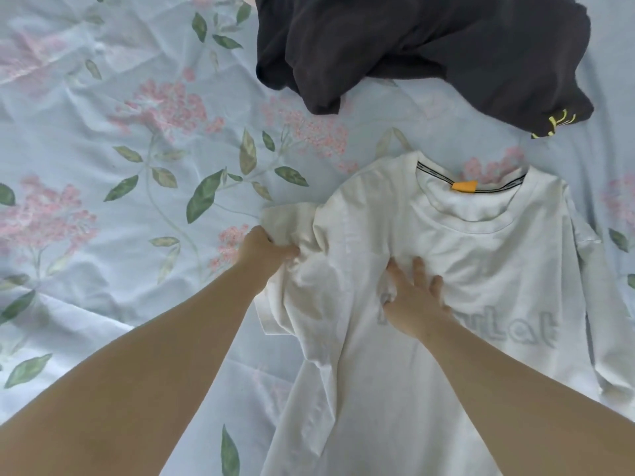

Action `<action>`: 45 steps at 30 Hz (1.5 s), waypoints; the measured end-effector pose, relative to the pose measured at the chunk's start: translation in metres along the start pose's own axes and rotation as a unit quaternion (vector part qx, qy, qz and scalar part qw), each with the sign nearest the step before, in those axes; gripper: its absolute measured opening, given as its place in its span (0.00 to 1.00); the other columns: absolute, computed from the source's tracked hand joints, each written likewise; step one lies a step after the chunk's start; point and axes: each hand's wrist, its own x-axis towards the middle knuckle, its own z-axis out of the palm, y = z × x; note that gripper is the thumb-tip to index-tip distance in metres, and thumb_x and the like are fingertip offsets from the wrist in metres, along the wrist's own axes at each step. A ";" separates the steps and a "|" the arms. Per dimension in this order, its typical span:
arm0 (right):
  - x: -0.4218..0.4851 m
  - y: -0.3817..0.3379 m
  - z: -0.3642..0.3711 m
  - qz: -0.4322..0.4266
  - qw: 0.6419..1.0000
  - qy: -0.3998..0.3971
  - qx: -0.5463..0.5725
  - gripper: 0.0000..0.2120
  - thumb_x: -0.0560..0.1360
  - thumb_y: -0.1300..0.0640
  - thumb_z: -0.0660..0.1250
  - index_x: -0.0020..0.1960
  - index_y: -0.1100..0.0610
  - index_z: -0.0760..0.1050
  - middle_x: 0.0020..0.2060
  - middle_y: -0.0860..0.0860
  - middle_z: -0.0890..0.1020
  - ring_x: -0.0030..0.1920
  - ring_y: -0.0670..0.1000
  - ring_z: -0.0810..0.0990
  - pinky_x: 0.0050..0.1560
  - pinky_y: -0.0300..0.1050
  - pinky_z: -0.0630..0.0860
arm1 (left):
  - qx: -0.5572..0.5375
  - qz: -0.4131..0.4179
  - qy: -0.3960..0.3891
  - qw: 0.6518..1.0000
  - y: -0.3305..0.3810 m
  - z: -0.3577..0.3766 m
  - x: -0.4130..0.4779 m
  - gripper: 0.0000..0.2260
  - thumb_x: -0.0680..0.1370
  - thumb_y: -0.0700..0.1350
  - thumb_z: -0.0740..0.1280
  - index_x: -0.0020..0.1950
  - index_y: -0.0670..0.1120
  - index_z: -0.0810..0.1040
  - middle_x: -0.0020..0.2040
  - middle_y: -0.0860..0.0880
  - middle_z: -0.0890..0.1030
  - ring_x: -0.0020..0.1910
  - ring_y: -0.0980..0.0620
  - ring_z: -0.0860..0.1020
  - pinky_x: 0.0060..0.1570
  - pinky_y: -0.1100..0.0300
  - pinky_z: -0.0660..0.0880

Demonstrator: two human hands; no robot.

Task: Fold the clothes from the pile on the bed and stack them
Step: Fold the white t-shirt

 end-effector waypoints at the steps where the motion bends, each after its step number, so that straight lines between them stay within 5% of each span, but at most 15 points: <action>1: 0.000 0.000 0.000 0.002 1.000 0.000 0.000 0.29 0.81 0.49 0.52 0.75 0.37 0.40 0.75 0.45 0.34 0.75 0.59 0.36 0.71 0.67 0.51 | 0.014 0.005 -0.027 1.000 0.001 0.000 -0.001 0.19 0.68 0.42 0.74 0.55 0.38 0.76 0.47 0.42 0.79 0.45 0.45 0.76 0.43 0.56 0.73; 5: 0.000 -0.001 0.000 0.004 1.000 0.002 0.001 0.29 0.80 0.49 0.52 0.75 0.36 0.40 0.75 0.45 0.34 0.75 0.58 0.35 0.72 0.66 0.51 | -0.084 0.051 -0.037 0.994 0.000 -0.007 -0.010 0.14 0.76 0.44 0.68 0.60 0.43 0.75 0.46 0.51 0.78 0.48 0.47 0.77 0.46 0.55 0.74; 10: -0.002 -0.001 0.001 0.004 1.000 0.011 0.001 0.30 0.80 0.51 0.53 0.75 0.36 0.41 0.75 0.44 0.33 0.75 0.58 0.35 0.72 0.66 0.50 | -0.044 0.117 0.159 0.979 -0.006 -0.048 0.002 0.15 0.79 0.48 0.62 0.63 0.42 0.68 0.51 0.47 0.74 0.48 0.46 0.72 0.47 0.54 0.70; 12: -0.002 -0.001 0.004 0.004 1.000 0.022 -0.004 0.30 0.80 0.50 0.54 0.75 0.36 0.41 0.75 0.44 0.33 0.75 0.58 0.35 0.72 0.66 0.50 | -0.084 0.106 0.182 0.974 -0.012 -0.057 0.006 0.19 0.78 0.51 0.64 0.63 0.42 0.67 0.51 0.48 0.72 0.48 0.46 0.72 0.47 0.54 0.70; 15: -0.003 -0.003 0.008 0.011 0.999 0.036 -0.014 0.31 0.80 0.51 0.54 0.75 0.36 0.40 0.75 0.45 0.33 0.75 0.59 0.35 0.71 0.68 0.51 | -0.132 0.029 0.064 0.989 -0.029 -0.056 0.003 0.26 0.74 0.55 0.69 0.65 0.43 0.68 0.55 0.48 0.75 0.53 0.47 0.75 0.48 0.56 0.73; 19: -0.006 -0.012 0.011 0.039 0.997 0.067 -0.026 0.29 0.80 0.51 0.53 0.75 0.38 0.43 0.76 0.47 0.37 0.76 0.60 0.39 0.70 0.68 0.52 | -0.043 0.021 -0.122 0.991 -0.046 -0.058 -0.002 0.28 0.66 0.48 0.79 0.63 0.46 0.73 0.52 0.52 0.80 0.54 0.51 0.77 0.50 0.62 0.71; 22: -0.011 -0.029 0.011 -0.017 0.971 0.238 -0.018 0.21 0.78 0.56 0.56 0.71 0.48 0.63 0.74 0.53 0.56 0.72 0.58 0.57 0.66 0.58 0.59 | -0.124 0.008 -0.101 0.987 -0.049 -0.063 -0.004 0.21 0.69 0.43 0.77 0.59 0.44 0.76 0.50 0.49 0.82 0.50 0.49 0.79 0.52 0.58 0.74; 25: 0.001 -0.053 -0.003 -0.110 0.931 0.343 0.066 0.18 0.77 0.59 0.59 0.67 0.54 0.69 0.66 0.56 0.67 0.64 0.60 0.67 0.60 0.53 0.65 | -0.208 0.016 -0.123 0.970 -0.049 -0.063 -0.007 0.20 0.72 0.41 0.73 0.62 0.44 0.74 0.51 0.48 0.82 0.46 0.51 0.81 0.46 0.59 0.77; 28: 0.023 -0.072 -0.028 -0.090 0.905 0.351 0.225 0.20 0.79 0.60 0.57 0.71 0.55 0.63 0.68 0.56 0.63 0.62 0.60 0.71 0.55 0.48 0.68 | -0.194 0.015 -0.177 0.965 -0.051 -0.060 -0.006 0.24 0.72 0.45 0.72 0.66 0.48 0.70 0.56 0.49 0.81 0.51 0.51 0.81 0.48 0.58 0.78; 31: 0.049 -0.072 -0.048 -0.025 0.886 0.351 0.304 0.24 0.80 0.58 0.56 0.75 0.54 0.55 0.72 0.54 0.58 0.60 0.58 0.73 0.53 0.41 0.66 | -0.276 -0.039 -0.154 0.948 -0.042 -0.061 0.004 0.17 0.76 0.57 0.66 0.61 0.49 0.75 0.54 0.48 0.82 0.50 0.49 0.82 0.47 0.54 0.79; 33: 0.066 -0.072 -0.056 -0.004 0.878 0.344 0.334 0.26 0.80 0.56 0.57 0.75 0.53 0.53 0.72 0.52 0.58 0.59 0.59 0.74 0.59 0.49 0.72 | -0.342 -0.071 -0.114 0.930 -0.033 -0.060 0.015 0.18 0.77 0.62 0.62 0.54 0.50 0.77 0.50 0.48 0.83 0.50 0.48 0.81 0.50 0.51 0.77; 36: 0.084 -0.073 -0.064 0.014 0.866 0.322 0.382 0.28 0.77 0.54 0.60 0.75 0.51 0.54 0.69 0.52 0.62 0.54 0.62 0.76 0.57 0.57 0.75 | -0.370 -0.073 -0.049 0.925 -0.021 -0.053 0.031 0.21 0.74 0.60 0.68 0.60 0.49 0.76 0.53 0.47 0.82 0.51 0.46 0.81 0.53 0.48 0.77; 38: 0.093 -0.072 -0.069 0.027 0.867 0.318 0.383 0.23 0.76 0.54 0.61 0.69 0.53 0.62 0.62 0.52 0.67 0.48 0.58 0.74 0.56 0.50 0.74 | -0.346 -0.056 -0.019 0.937 -0.017 -0.048 0.038 0.20 0.73 0.51 0.72 0.62 0.47 0.74 0.53 0.47 0.81 0.51 0.45 0.81 0.53 0.47 0.78; 41: 0.096 -0.076 -0.077 0.003 0.860 0.346 0.375 0.01 0.74 0.56 0.61 0.46 0.52 0.70 0.46 0.52 0.73 0.44 0.55 0.70 0.48 0.47 0.73 | -0.326 -0.053 0.008 0.944 -0.014 -0.050 0.042 0.14 0.73 0.43 0.73 0.57 0.45 0.76 0.48 0.47 0.81 0.48 0.46 0.80 0.52 0.50 0.77; 45: 0.104 -0.081 -0.099 -0.040 0.817 0.395 0.419 0.06 0.74 0.56 0.57 0.39 0.48 0.66 0.53 0.61 0.76 0.34 0.59 0.78 0.40 0.59 0.80 | -0.344 0.010 0.083 0.935 -0.011 -0.067 0.053 0.12 0.74 0.46 0.72 0.55 0.48 0.75 0.47 0.52 0.79 0.49 0.49 0.78 0.50 0.54 0.77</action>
